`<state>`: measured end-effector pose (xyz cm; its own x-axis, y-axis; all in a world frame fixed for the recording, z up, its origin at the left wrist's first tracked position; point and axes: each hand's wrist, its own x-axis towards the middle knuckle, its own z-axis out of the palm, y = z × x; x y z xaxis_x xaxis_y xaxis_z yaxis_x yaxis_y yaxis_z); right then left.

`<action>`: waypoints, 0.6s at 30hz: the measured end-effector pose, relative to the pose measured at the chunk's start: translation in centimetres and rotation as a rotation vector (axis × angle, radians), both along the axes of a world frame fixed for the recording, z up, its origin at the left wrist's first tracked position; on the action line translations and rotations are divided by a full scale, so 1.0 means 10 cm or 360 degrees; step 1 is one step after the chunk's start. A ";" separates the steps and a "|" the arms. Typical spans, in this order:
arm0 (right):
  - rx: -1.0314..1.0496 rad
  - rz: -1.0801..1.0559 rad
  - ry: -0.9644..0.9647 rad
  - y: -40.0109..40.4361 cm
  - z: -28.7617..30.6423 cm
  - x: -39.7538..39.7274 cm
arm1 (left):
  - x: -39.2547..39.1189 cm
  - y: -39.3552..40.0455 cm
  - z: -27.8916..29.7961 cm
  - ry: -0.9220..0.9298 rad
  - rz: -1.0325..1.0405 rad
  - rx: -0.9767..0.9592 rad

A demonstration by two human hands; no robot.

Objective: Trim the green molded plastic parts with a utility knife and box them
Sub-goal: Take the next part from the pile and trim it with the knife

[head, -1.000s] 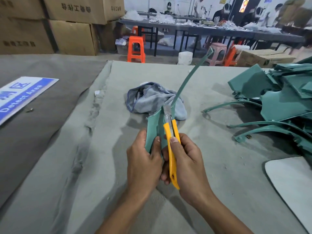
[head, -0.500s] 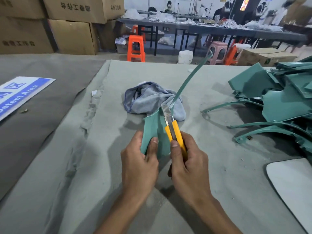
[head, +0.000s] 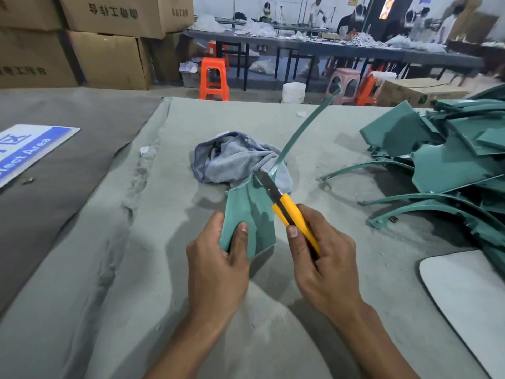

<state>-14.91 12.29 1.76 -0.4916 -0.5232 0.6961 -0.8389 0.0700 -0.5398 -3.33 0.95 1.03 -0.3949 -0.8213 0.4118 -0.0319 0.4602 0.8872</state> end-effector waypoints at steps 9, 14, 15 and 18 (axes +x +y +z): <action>0.0040 -0.0012 -0.0033 -0.05 -0.05 0.03 | -0.01 0.10 0.03 0.0011 -0.0057 0.0030; 0.0079 0.0029 0.0087 -0.01 0.00 0.02 | -0.01 0.12 0.02 0.0018 -0.0089 0.0056; 0.0096 0.0010 0.0082 -0.01 -0.01 0.01 | -0.01 0.12 0.02 0.0010 -0.0086 0.0051; 0.0052 -0.0109 0.0007 -0.02 -0.03 -0.01 | 0.00 0.13 0.03 0.0002 -0.0108 0.0089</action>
